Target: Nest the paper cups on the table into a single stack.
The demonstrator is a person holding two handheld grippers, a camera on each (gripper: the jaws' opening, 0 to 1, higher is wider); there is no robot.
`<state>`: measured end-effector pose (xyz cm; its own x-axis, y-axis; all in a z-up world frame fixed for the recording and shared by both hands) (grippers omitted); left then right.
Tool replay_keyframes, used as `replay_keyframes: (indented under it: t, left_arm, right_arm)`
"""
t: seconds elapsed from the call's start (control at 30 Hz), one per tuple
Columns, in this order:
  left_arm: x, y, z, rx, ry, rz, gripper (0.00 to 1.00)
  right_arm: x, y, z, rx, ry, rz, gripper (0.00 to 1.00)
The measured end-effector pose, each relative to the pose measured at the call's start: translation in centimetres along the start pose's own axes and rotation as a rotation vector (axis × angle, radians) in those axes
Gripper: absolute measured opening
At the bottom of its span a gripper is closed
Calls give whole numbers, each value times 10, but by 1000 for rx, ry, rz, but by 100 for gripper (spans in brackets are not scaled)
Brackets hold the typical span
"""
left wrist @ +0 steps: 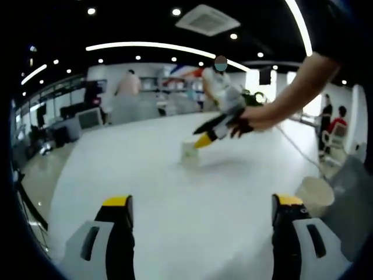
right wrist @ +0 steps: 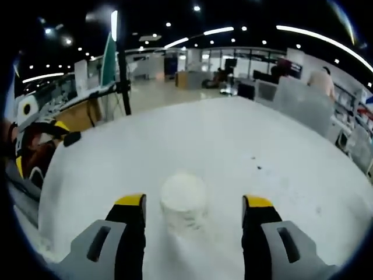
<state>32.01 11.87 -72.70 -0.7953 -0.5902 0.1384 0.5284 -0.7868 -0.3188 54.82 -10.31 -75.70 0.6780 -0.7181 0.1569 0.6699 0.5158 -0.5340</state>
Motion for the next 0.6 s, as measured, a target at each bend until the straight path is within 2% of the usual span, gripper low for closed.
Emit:
replay_keyframes:
  t: [0.1,0.37,0.6]
  left_arm:
    - [0,0,-2,-4,-7,6,97]
    - [-1,-3,-3,1,-9,12,97]
    - [-2,-4,-3,-2,-12,13,97]
  right_arm:
    - [-5,5,1,-2,14,16,58]
    - [-16,15,-6,-21,-61,58,45]
    - [-19,20,-6,-10,-68,77,36]
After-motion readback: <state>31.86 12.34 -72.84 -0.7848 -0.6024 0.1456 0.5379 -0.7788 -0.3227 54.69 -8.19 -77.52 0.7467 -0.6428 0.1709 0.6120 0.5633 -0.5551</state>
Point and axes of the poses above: the point that each gripper's makers call its tool centre point, and the gripper's own axes: y roughly forward along the fingers, x roughly to its right, z roughly out of its top, the point moved 6 cm from there along -y, roughly backward along the fingers, and after that the axes turned 14 degrees about -z, right-handed, at the moved point
